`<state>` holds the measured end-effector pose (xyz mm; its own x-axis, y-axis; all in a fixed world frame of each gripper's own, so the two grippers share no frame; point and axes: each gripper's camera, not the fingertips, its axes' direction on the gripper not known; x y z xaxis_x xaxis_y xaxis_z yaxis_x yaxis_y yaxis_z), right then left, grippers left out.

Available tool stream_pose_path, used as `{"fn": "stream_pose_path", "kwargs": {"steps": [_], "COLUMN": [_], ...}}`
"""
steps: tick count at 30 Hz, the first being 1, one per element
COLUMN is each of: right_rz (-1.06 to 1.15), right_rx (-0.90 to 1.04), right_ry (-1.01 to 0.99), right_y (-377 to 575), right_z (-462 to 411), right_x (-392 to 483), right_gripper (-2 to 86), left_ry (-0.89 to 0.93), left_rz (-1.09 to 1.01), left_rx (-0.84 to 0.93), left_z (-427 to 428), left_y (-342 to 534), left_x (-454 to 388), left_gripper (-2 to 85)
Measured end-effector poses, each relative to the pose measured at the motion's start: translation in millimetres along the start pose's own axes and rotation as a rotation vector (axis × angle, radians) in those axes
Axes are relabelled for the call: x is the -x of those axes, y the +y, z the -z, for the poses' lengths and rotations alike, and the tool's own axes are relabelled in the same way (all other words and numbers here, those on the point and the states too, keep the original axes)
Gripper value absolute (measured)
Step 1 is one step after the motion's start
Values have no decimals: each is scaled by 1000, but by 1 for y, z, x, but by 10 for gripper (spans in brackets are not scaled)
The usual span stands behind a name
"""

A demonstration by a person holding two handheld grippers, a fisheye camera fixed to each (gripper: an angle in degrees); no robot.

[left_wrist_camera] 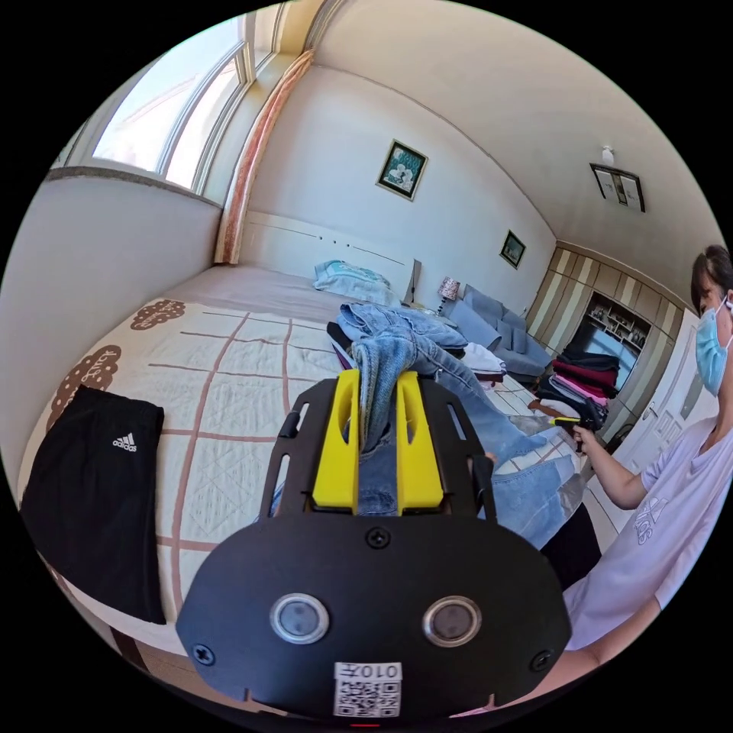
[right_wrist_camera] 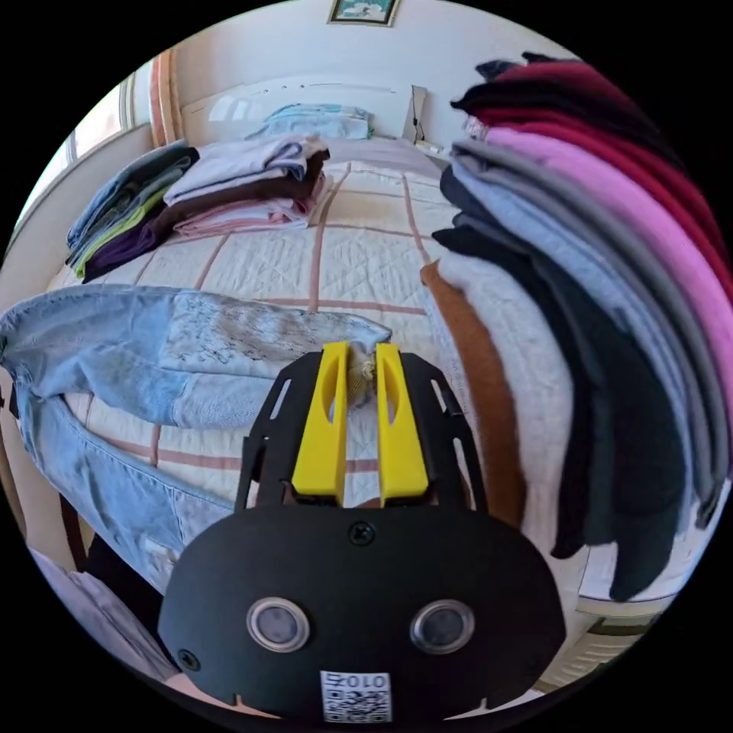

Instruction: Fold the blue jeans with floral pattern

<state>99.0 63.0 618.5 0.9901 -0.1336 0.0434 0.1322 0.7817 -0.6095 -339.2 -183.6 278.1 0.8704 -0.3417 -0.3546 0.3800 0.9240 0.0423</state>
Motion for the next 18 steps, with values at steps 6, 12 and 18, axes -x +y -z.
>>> {"fn": "stream_pose_path", "kwargs": {"steps": [6,12,18], "right_rz": [-66,-52,27], "right_rx": [-195,36,198], "right_ry": [-6,-63,180], "right_y": [28,-60,-104], "right_z": [124,74,-29], "right_x": [-15,-16,38], "right_gripper": [42,47,50], "left_ry": [-62,-184,-222], "left_rz": [124,253,466], "left_rx": [-113,80,332], "left_z": [54,-26,-116], "left_y": [-20,-73,-39], "left_x": [17,64,98], "left_gripper": [41,62,90]}}
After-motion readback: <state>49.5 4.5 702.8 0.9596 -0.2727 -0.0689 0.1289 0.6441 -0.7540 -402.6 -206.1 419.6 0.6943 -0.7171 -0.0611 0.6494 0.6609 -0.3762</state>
